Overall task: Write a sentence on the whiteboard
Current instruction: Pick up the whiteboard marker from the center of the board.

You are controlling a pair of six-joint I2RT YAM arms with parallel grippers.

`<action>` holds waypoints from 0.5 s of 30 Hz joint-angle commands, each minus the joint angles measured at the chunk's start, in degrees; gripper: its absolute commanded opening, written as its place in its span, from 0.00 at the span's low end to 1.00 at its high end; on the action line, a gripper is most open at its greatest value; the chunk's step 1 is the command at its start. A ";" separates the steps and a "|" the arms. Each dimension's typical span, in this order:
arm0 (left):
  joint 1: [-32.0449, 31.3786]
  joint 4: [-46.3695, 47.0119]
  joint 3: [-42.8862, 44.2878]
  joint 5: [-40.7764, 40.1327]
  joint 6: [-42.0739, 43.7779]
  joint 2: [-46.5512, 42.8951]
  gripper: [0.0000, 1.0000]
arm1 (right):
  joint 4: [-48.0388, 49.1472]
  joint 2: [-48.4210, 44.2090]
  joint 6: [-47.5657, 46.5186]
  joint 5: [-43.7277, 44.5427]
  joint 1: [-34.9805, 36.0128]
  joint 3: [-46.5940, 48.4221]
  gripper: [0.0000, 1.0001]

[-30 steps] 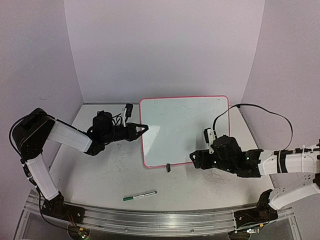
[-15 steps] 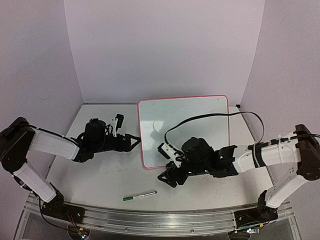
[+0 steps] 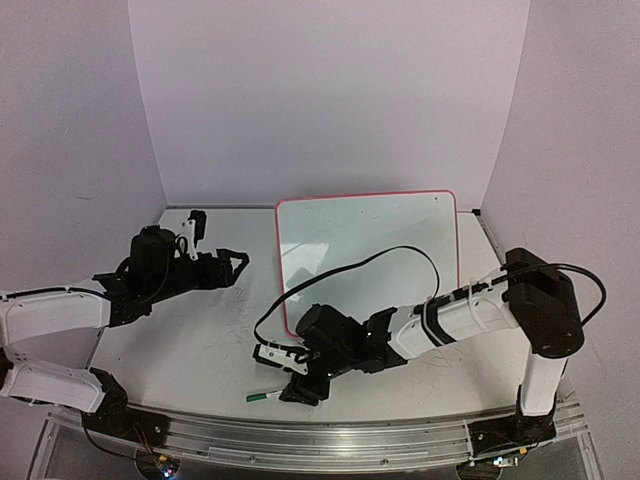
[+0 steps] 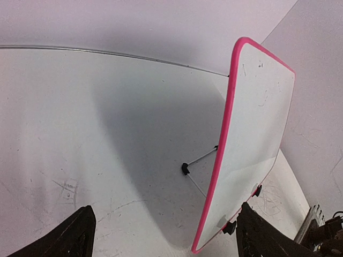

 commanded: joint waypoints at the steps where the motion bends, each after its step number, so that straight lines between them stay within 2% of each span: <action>1: 0.28 -3.52 0.57 -2.31 -0.08 -1.37 0.93 | -1.98 3.60 -4.42 2.31 0.92 2.87 0.63; 8: 0.28 -3.51 0.79 -2.32 -0.15 -0.89 0.93 | -1.83 5.56 -6.10 5.08 1.18 2.76 0.39; 12: 0.26 -3.70 0.65 -2.31 0.08 -1.40 0.93 | -0.88 5.42 -5.93 6.36 1.18 0.86 0.20; 15: 0.30 -3.89 0.39 -3.47 -0.09 -1.56 0.93 | 3.46 2.76 -3.85 7.25 1.13 -3.14 0.06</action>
